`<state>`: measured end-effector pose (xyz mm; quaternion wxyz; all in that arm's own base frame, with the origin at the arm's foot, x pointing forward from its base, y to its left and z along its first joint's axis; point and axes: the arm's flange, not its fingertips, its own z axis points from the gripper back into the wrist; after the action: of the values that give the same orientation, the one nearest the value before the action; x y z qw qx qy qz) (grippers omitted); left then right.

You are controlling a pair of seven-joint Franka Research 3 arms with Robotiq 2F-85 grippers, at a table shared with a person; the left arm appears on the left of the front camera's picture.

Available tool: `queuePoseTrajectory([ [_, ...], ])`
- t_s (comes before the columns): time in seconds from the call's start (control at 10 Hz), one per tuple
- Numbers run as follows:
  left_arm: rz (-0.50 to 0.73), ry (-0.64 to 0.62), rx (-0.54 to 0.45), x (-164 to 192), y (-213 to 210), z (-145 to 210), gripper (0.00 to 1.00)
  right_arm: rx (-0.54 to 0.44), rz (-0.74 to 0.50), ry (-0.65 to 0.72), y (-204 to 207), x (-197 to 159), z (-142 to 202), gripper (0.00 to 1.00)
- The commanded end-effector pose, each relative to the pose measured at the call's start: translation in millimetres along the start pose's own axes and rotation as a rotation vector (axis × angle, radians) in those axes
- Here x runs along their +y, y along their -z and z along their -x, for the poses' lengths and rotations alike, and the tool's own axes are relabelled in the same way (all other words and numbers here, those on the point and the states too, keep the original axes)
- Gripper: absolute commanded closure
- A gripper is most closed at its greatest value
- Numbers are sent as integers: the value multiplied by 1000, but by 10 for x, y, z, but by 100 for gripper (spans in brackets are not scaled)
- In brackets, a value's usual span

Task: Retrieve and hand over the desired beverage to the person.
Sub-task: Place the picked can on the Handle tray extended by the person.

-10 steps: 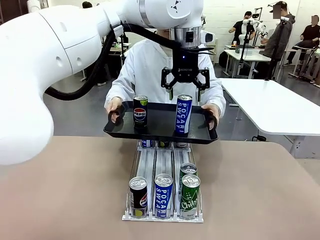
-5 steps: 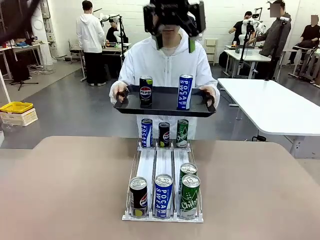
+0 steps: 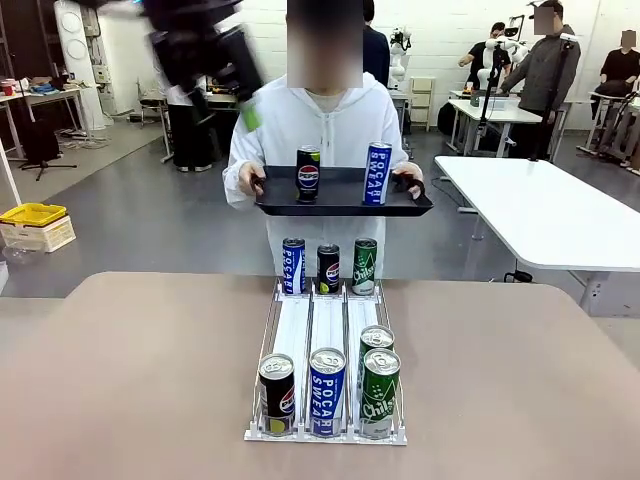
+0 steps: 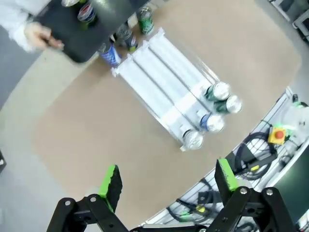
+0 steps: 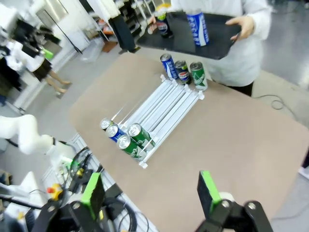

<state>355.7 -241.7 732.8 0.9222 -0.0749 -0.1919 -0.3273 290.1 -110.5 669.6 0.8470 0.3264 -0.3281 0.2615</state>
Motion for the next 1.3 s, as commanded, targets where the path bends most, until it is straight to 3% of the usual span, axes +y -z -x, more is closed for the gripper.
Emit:
queuePoseTrajectory([
  [0.0, 30, -36, -65, 344, 643, 1412, 0, -27, -31, -15, 20, -6, -18, 0],
  [0.3, 72, -111, -56, 563, 696, 1610, 0, -27, -31, -15, 20, -6, -18, 0],
  [0.8, 43, -187, -23, 608, 753, 1517, 0, -27, -31, -15, 20, -6, -18, 0],
  [1.2, 52, -138, -26, 599, 731, 1640, 0, -27, -31, -15, 20, -6, -18, 0],
])
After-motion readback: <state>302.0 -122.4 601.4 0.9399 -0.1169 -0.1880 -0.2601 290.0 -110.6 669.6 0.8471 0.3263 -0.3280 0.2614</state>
